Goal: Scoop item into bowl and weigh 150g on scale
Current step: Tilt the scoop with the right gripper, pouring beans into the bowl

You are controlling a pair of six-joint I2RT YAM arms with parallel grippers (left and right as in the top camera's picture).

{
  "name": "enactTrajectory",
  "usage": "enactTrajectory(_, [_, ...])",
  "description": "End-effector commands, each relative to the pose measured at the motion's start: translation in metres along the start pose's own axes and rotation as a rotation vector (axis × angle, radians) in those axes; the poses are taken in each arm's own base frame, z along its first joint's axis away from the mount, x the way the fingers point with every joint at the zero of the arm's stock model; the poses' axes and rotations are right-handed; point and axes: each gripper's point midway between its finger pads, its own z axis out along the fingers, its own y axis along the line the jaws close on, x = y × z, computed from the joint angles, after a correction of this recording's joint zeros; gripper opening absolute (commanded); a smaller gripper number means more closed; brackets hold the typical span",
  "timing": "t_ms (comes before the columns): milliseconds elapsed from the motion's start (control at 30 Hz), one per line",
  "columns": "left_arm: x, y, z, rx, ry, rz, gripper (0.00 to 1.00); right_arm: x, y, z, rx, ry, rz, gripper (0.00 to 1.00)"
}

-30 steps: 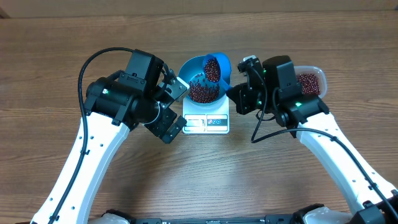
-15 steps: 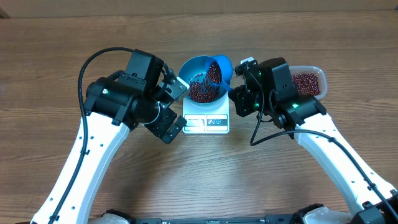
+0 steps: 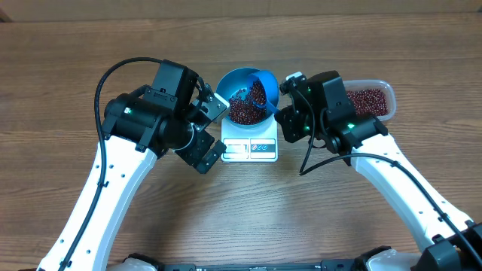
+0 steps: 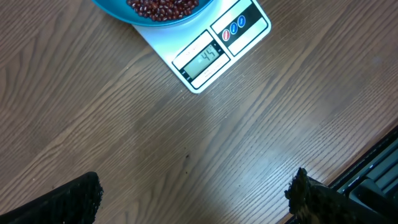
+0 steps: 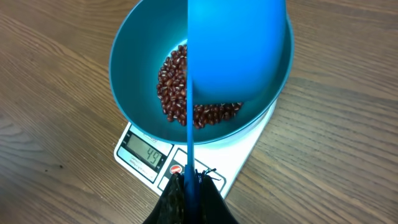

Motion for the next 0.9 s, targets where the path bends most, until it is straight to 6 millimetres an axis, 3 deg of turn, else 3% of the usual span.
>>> enactTrajectory(0, [0.0000,-0.0018,-0.0029,0.009,-0.016,0.020,1.00,-0.0152,-0.0010,-0.0054,0.026,-0.039,-0.027,0.04])
enactTrajectory(867, [0.0000,-0.0018,-0.0029,0.009,-0.016,0.020,1.00,-0.0174,-0.0097,-0.0059,0.079,-0.045,-0.113,0.04])
